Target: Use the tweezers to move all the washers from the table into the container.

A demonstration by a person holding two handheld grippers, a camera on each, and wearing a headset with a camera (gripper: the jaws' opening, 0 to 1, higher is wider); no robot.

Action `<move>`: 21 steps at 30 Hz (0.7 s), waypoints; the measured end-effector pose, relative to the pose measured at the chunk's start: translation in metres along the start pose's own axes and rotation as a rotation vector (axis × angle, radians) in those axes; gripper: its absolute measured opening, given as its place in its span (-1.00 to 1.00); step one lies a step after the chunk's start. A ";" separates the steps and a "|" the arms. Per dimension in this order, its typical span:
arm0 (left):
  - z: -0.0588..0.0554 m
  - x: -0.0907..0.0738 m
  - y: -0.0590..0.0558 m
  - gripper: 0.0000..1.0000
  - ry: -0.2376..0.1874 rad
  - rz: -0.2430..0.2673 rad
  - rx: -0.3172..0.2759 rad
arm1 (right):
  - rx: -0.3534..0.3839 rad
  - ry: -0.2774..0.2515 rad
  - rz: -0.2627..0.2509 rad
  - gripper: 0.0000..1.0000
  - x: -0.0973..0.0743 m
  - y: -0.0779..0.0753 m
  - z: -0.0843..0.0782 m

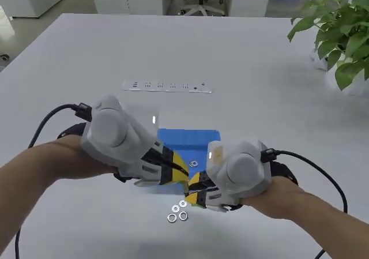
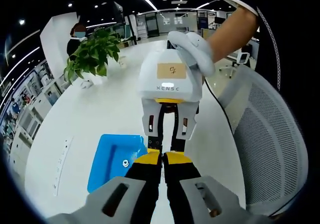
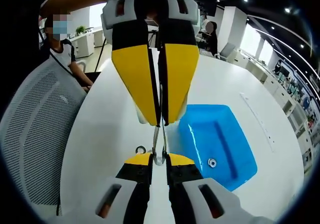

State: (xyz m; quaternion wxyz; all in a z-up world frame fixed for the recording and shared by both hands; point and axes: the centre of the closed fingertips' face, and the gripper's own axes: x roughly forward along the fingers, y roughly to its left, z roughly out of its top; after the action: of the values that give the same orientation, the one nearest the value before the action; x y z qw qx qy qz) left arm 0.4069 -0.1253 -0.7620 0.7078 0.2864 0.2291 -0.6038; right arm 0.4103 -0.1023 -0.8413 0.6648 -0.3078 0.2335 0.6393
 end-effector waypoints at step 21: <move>-0.019 0.013 -0.023 -0.89 0.017 -0.033 -0.031 | 0.028 0.016 0.056 -0.75 0.015 0.027 -0.011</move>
State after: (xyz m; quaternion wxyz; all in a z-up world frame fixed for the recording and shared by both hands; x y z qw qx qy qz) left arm 0.3865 -0.1247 -0.7879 0.7003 0.2765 0.2489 -0.6092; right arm 0.3855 -0.0998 -0.8624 0.6491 -0.2969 0.2561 0.6519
